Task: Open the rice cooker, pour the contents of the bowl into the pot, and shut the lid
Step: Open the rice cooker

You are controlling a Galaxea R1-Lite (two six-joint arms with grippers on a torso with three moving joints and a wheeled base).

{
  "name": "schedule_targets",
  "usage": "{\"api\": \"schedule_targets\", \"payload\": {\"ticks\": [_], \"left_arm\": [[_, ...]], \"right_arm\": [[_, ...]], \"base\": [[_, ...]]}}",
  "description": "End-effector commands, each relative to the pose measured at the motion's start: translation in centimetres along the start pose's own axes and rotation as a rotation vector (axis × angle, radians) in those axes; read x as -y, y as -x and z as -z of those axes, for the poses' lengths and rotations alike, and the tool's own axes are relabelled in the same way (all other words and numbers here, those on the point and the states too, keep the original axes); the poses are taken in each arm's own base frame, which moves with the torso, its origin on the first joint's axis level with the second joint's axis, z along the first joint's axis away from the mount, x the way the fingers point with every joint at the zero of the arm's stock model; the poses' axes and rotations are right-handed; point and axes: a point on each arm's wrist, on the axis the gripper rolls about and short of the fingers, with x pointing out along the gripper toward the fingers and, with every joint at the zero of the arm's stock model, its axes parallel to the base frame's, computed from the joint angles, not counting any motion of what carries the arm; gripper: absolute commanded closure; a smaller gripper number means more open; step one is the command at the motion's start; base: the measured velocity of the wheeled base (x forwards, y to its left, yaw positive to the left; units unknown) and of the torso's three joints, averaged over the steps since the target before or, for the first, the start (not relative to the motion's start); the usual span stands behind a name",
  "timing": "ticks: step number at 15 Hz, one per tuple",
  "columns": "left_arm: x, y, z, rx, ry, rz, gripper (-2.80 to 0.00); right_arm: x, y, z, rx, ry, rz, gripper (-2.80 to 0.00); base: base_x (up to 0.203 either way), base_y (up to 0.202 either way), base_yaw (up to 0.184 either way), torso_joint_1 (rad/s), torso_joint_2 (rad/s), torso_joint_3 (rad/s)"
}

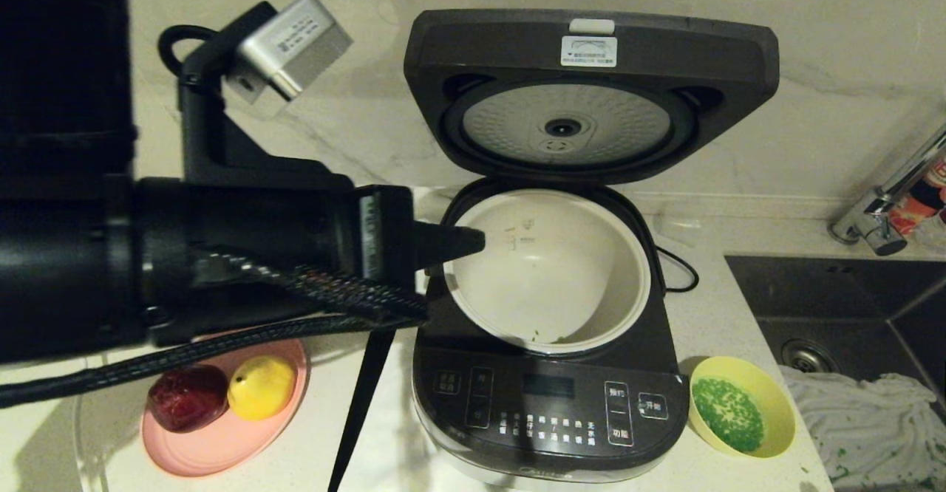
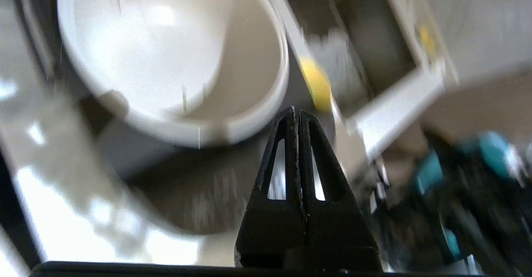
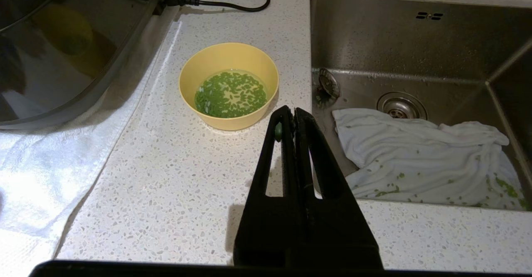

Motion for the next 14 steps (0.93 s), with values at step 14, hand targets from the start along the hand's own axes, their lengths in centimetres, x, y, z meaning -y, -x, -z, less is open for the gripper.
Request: {"api": "schedule_targets", "payload": {"ticks": [14], "left_arm": [[0.1, -15.3, -4.1, 0.392, -0.197, -0.182, 0.0]], "right_arm": [[0.0, 0.0, 0.0, 0.0, 0.0, 0.0, 0.0]], "base": [[0.0, 0.0, 0.0, 0.0, 0.0, 0.0]]}}
